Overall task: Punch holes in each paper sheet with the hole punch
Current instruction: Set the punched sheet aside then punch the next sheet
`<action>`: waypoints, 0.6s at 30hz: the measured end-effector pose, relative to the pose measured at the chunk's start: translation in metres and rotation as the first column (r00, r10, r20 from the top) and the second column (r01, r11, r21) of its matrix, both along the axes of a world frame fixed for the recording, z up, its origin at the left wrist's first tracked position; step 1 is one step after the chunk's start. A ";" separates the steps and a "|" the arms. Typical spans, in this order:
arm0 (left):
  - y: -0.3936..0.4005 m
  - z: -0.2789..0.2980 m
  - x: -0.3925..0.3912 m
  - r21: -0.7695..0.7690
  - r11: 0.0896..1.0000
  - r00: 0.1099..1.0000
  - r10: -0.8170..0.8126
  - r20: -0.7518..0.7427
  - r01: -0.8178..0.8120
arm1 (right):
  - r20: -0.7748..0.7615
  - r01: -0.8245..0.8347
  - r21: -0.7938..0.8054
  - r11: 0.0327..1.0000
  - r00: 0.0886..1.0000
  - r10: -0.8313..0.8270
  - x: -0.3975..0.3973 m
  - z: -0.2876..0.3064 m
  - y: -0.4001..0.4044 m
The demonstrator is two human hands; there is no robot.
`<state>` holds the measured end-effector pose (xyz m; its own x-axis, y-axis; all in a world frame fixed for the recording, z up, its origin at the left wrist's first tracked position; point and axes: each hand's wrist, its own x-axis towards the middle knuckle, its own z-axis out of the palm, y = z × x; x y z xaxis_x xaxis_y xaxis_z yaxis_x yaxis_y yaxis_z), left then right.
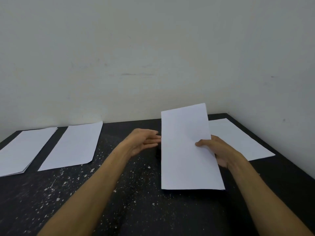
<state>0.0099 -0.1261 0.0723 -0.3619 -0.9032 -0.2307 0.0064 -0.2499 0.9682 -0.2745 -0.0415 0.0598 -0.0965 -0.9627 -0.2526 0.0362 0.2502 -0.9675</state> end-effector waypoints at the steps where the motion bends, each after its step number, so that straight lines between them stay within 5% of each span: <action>1: -0.004 0.001 0.003 -0.052 0.998 0.998 0.047 0.049 -0.045 | -0.005 0.013 0.024 1.000 1.000 -0.013 -0.006 -0.001 -0.002; 5: -0.016 -0.004 0.009 -0.366 0.912 0.918 0.292 0.268 -0.183 | -0.048 0.050 0.108 0.993 0.998 -0.045 -0.022 -0.011 -0.012; 9: -0.018 -0.017 0.004 -0.663 0.748 0.723 0.463 0.513 -0.009 | -0.057 0.070 0.147 0.987 0.996 -0.062 -0.024 -0.017 -0.020; 18: -0.020 -0.048 -0.037 -0.579 0.781 0.659 0.310 0.686 0.234 | -0.108 0.071 0.232 0.970 0.993 -0.047 -0.034 -0.027 -0.033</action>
